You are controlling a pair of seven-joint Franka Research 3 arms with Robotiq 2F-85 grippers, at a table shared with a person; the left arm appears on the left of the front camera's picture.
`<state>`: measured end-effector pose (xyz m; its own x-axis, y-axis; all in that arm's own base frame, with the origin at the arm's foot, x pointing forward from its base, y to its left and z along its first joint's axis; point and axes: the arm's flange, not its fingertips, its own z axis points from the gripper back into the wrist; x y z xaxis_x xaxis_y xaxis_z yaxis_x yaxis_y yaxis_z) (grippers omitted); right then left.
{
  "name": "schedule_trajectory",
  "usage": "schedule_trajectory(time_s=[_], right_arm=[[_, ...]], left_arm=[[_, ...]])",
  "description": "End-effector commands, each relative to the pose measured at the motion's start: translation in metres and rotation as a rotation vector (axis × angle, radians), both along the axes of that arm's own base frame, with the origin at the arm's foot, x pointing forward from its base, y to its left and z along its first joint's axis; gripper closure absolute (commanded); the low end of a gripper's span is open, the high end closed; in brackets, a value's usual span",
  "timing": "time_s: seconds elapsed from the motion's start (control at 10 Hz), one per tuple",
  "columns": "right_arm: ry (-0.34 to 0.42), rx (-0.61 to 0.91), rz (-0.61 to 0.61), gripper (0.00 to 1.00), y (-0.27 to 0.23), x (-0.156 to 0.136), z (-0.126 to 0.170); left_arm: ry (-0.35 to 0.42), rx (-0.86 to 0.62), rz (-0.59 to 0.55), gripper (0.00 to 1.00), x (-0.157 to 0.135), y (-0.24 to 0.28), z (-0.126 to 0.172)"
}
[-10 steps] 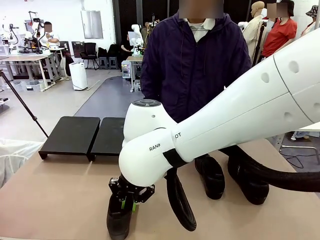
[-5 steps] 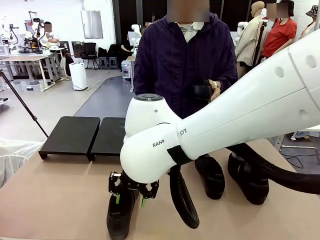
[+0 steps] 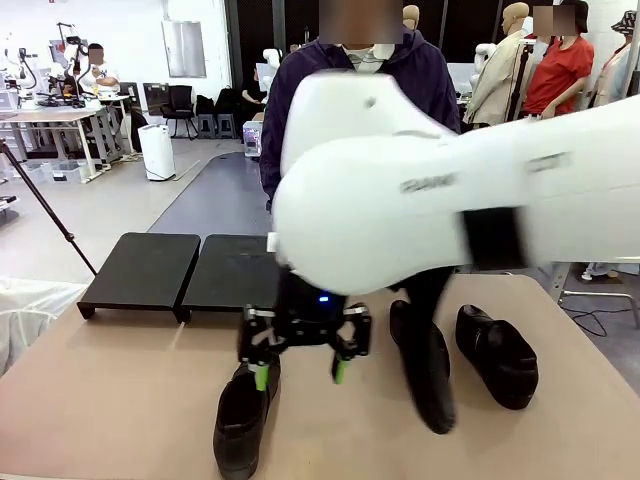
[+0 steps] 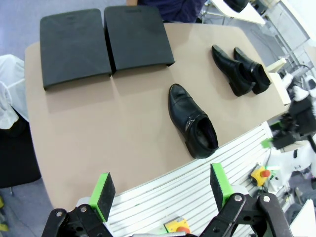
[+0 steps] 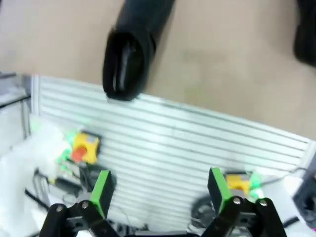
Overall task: Organize the shoes by placing them on the stand.
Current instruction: Pick up one Shoe and place it in the middle of the table.
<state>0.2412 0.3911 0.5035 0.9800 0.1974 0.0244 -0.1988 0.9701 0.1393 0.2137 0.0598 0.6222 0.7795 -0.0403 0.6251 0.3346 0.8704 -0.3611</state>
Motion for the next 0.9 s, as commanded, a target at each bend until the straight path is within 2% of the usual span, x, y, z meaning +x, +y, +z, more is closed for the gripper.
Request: schedule_trajectory(time_s=[0.0,0.2,0.4,0.5,0.8], right_arm=[[0.047,0.025,0.178,0.0,-0.079,-0.017,0.015],[0.073,0.177,0.314,0.0,-0.149,-0.028,0.026],[0.074,0.405,0.41,0.0,-0.22,-0.041,0.043],[0.068,0.582,0.338,0.0,-0.268,-0.042,0.052],[-0.145,0.928,-0.118,0.0,-0.401,-0.054,0.071]], left_arm=[[-0.008,-0.012,-0.018,0.0,-0.001,0.001,0.001],[-0.008,-0.012,-0.018,0.0,-0.001,0.001,0.001],[-0.008,-0.012,-0.018,0.0,-0.001,0.001,0.001],[-0.008,-0.012,-0.018,0.0,-0.001,0.001,0.001],[-0.008,-0.012,-0.018,0.0,-0.001,0.001,0.001]])
